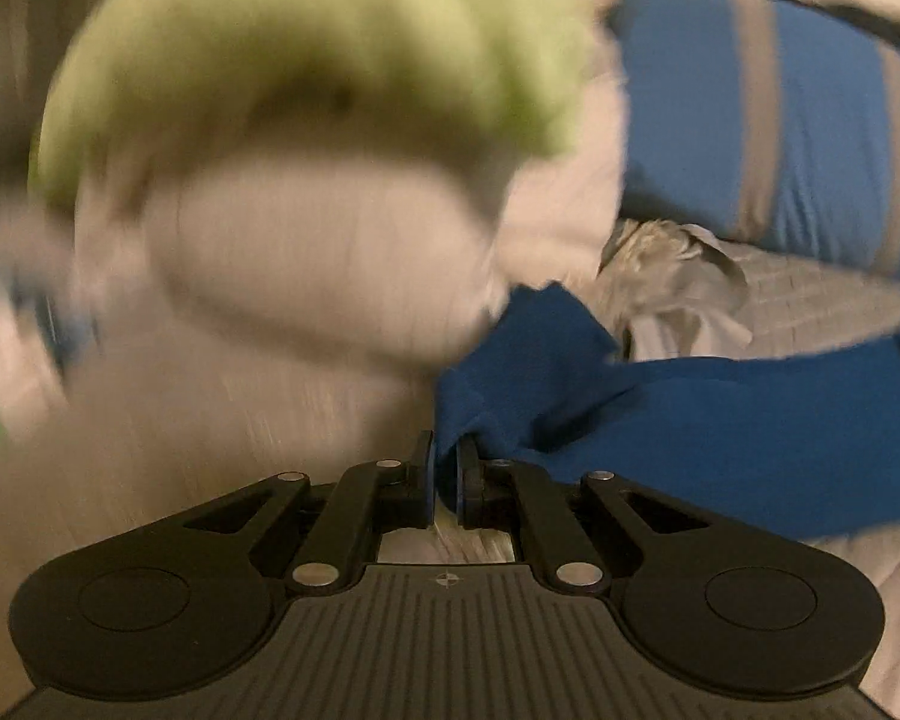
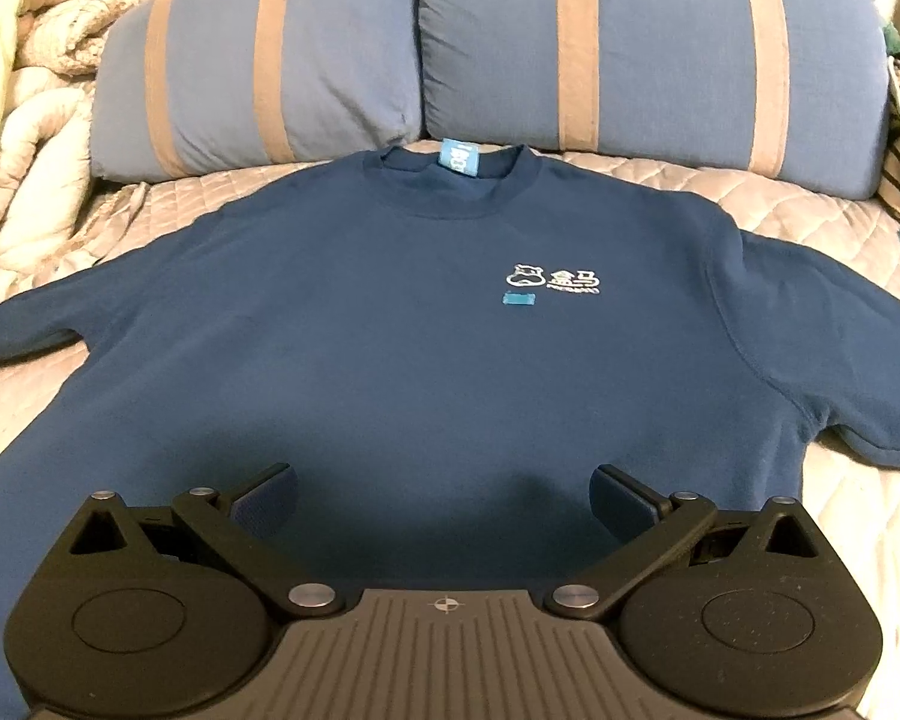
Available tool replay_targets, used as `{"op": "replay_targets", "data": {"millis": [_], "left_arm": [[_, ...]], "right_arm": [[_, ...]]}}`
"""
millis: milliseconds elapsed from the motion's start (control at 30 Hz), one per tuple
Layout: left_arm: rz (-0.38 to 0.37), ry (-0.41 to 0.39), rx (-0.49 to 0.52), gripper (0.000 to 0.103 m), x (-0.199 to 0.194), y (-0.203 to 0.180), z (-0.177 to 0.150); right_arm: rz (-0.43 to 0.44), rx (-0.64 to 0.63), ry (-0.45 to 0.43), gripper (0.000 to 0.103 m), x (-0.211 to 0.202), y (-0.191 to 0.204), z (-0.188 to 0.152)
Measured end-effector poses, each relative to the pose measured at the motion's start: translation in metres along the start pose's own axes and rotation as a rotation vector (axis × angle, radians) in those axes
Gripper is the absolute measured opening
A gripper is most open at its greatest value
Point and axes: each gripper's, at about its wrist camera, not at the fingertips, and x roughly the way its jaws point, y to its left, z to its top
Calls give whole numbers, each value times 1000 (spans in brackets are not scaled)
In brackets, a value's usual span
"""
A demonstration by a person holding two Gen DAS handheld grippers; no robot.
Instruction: Fold clothes
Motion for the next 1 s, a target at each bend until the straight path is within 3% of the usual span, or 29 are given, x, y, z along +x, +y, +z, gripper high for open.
{"op": "replay_targets", "data": {"millis": [133, 167, 300, 567, 700, 1000], "left_arm": [[-82, 75, -256, 14, 11, 39, -8], [-99, 89, -309, 20, 13, 49, -10], [-102, 106, -386, 32, 12, 67, -15], [-97, 100, -342, 55, -2, 68, -17], [-93, 91, -236, 59, -22, 50, -15], [-229, 41, -5, 67, -81, -17, -9]], "right_arm": [[-11, -8, 7, 103, 1, 2, 0], [-12, -9, 8, 103, 1, 2, 0], [-14, -6, 12, 103, 2, 2, 0], [-28, -23, 12, 103, 1, 6, 0], [-40, -30, 5, 103, -1, 8, 0], [-87, -53, -3, 103, -1, 14, -1]]}}
